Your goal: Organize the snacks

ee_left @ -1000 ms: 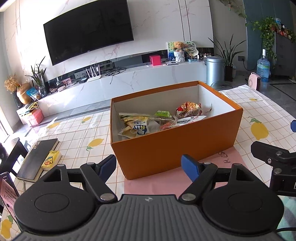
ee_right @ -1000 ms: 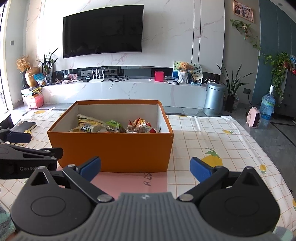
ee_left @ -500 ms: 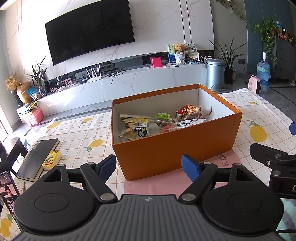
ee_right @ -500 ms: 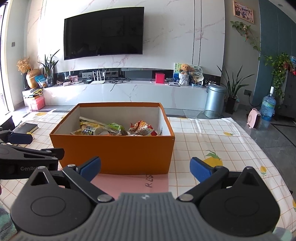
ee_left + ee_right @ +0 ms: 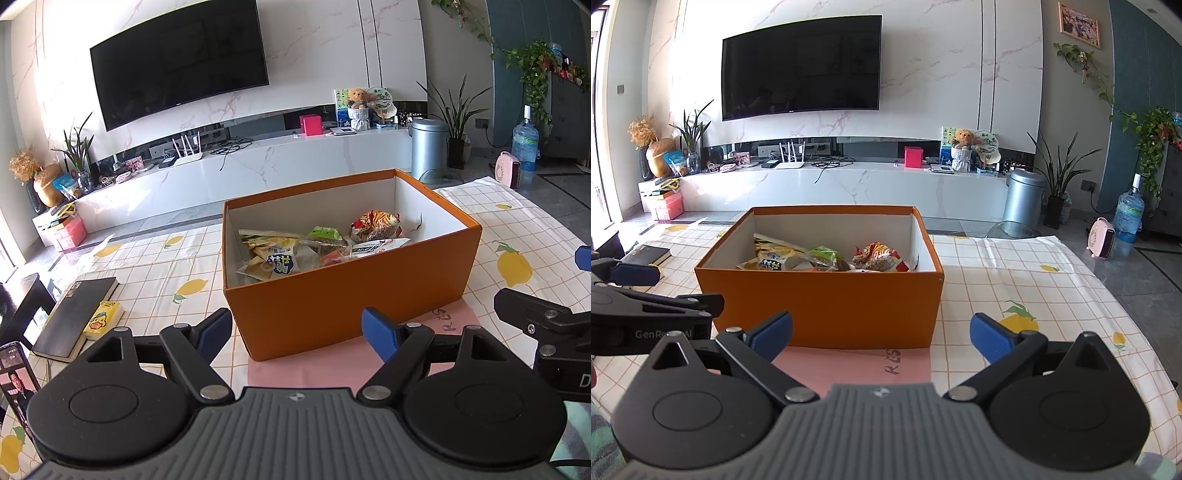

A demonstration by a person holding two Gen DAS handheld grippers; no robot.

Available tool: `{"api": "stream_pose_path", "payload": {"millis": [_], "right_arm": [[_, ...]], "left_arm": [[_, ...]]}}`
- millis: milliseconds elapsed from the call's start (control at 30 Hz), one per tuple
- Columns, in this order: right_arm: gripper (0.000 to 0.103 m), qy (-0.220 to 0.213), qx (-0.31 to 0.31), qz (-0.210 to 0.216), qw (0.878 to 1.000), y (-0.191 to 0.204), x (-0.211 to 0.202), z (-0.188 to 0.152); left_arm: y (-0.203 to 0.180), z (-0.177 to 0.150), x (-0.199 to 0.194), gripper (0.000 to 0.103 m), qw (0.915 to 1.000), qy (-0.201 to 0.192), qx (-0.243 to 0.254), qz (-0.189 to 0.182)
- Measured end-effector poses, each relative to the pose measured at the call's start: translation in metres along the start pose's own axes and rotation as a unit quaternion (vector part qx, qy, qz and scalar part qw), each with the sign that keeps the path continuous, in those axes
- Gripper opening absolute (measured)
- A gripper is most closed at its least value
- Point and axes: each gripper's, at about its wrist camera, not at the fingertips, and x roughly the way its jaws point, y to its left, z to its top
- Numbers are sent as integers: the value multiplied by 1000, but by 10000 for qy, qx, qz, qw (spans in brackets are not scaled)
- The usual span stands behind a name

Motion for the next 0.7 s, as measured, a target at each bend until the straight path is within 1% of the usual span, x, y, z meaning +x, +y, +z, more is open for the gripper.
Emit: {"api": "stream_pose_path", "payload": {"millis": [500,700], "right_arm": [[99,-21,23,-2,10000,0,-2,1],[99,-23,17,2,10000,0,-3,2]], "left_arm": [[0,0,-1,94,10000,-6,-10,-5],[-1,5,-6,94,10000,-45,-36,17]]}}
